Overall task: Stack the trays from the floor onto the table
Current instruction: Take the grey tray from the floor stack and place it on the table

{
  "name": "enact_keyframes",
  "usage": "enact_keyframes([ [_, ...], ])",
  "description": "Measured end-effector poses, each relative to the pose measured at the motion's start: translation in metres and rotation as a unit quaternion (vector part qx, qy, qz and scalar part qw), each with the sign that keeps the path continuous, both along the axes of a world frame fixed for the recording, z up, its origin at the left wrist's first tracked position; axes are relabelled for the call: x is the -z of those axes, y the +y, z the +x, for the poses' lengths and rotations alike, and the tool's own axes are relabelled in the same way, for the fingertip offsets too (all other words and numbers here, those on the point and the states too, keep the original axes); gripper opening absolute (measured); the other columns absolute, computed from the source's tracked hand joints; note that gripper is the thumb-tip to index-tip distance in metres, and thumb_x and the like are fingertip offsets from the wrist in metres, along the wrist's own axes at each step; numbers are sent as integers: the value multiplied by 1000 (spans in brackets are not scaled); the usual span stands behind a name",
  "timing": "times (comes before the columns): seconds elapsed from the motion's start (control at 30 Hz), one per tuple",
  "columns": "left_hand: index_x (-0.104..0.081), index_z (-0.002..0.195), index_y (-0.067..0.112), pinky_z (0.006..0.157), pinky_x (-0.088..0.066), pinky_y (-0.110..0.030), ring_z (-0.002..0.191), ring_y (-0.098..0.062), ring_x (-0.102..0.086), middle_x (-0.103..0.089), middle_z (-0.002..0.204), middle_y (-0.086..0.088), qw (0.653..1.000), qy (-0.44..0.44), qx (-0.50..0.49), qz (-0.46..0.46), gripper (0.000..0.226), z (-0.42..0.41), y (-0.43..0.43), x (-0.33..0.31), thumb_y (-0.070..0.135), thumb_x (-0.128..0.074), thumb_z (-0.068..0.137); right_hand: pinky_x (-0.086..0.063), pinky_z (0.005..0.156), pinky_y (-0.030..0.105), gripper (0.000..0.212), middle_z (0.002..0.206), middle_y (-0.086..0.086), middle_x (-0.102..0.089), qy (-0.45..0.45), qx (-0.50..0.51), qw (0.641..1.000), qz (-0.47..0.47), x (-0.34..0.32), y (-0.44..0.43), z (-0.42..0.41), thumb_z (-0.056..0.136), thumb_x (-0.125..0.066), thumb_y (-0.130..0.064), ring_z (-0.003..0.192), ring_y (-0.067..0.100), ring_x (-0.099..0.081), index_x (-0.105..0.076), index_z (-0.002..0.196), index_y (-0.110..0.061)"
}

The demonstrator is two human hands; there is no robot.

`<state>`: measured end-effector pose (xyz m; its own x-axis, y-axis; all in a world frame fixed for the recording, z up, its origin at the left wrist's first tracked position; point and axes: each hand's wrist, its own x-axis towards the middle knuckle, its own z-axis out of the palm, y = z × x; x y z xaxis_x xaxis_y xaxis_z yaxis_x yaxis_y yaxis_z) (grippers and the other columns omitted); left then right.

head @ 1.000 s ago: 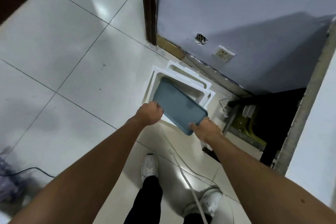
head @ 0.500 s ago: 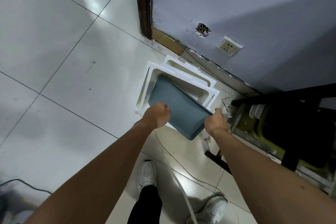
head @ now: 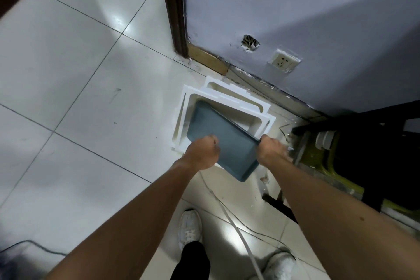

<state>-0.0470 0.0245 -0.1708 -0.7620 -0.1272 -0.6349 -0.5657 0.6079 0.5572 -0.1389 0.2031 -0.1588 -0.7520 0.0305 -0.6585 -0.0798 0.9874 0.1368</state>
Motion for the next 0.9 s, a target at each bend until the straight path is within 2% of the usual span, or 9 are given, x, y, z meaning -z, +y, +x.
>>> enact_keyframes([
  [0.1,-55,89,13,66,-47,-27,79,-21,-59,-61,84,-5,1000,3,18,-11,14,2,-3,-7,20,-47,99,-49,90,36,34,124,13,-60,12,6,1000,-9,-12,-8,-4,97,-59,-15,113,29,-60,-50,130,-10],
  [0.17,-55,91,14,69,-48,-28,82,-22,-60,-61,85,-3,999,-3,29,-16,13,3,-7,-14,20,-46,99,-49,93,37,35,129,14,-58,20,17,999,-22,-22,-12,-7,98,-56,-14,117,30,-58,-48,133,-11],
  [0.23,-58,103,12,82,-54,-35,90,-25,-62,-65,98,-5,998,-12,45,-28,16,4,-12,-22,22,-47,99,-47,96,38,36,132,15,-56,27,18,999,-24,-35,-14,-10,100,-52,-15,121,32,-56,-48,135,-11],
  [0.3,-59,117,12,90,-53,-36,98,-26,-62,-67,112,-6,998,-24,41,-45,25,6,-19,-32,25,-49,99,-47,95,39,38,131,15,-57,36,9,999,-19,-49,-14,-15,100,-50,-15,120,32,-56,-47,137,-10],
  [0.43,-55,130,12,84,-43,-27,106,-24,-60,-65,122,-7,996,-40,29,-77,33,13,-29,-51,28,-49,101,-50,91,39,34,127,15,-60,29,-12,999,-7,-83,-11,-23,99,-52,-14,116,33,-59,-53,133,-10],
  [0.57,-54,134,13,92,-44,-32,116,-27,-60,-63,131,-7,994,-30,18,-102,39,18,-35,-79,30,-50,99,-49,95,38,35,132,16,-59,36,-33,999,-11,-127,-9,-26,98,-51,-13,121,34,-57,-54,133,-9],
  [0.77,-62,126,15,87,-48,-33,109,-29,-64,-70,120,-6,980,36,-32,-193,34,48,-43,-136,23,-53,94,-50,90,37,33,125,16,-63,55,-92,993,-42,-200,-14,-11,100,-43,-10,114,33,-61,-54,131,-6],
  [0.9,-63,123,15,82,-51,-34,102,-28,-67,-72,116,-5,971,43,-48,-232,33,74,-53,-178,22,-52,93,-48,95,39,37,133,17,-59,56,-81,992,-83,-256,-17,-10,98,-42,-8,121,36,-57,-56,133,-9],
])
